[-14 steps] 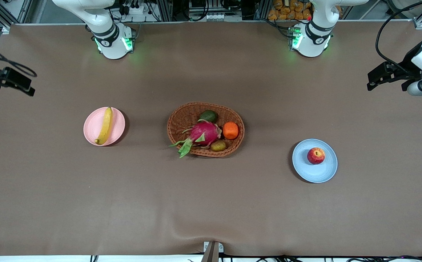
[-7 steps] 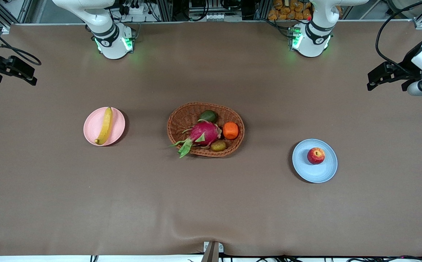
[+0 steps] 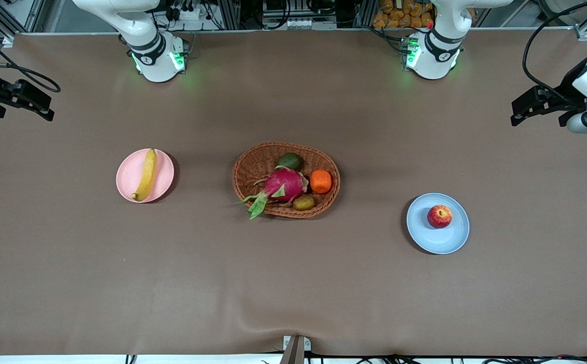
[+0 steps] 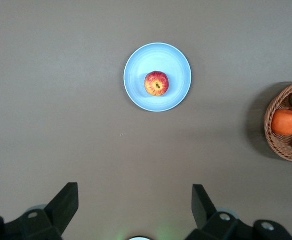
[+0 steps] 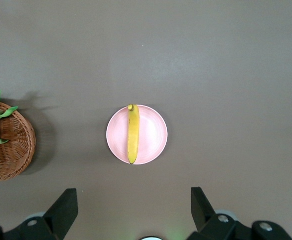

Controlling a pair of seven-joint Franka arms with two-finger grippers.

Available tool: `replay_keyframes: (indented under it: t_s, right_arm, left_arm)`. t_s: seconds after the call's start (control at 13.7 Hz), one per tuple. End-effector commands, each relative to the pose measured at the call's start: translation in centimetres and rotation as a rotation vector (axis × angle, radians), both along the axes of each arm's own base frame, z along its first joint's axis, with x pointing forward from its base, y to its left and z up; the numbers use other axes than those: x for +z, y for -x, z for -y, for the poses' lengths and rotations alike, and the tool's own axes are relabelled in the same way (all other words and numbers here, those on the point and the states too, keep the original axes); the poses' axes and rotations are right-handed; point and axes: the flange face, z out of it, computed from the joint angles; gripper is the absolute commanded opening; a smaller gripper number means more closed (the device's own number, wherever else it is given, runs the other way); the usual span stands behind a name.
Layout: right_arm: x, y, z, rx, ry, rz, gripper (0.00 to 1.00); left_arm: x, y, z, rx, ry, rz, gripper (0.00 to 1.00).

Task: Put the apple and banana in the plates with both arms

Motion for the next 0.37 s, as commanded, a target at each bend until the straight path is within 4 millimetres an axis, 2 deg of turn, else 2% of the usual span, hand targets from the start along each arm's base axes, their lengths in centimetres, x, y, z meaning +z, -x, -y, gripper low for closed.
replay_keyframes:
  t_s: [0.0,0.29]
  right_arm:
    - [0.32,0.37,0.17,0.013,0.023,0.012,1.0]
    - [0.32,0.37,0.23,0.012,0.022,0.012,1.0]
  left_arm:
    - [0.42,0.08,-0.38,-0.01,0.006,0.0,1.0]
    - [0.3,-0.14,-0.74,0.0,0.003,-0.001,1.0]
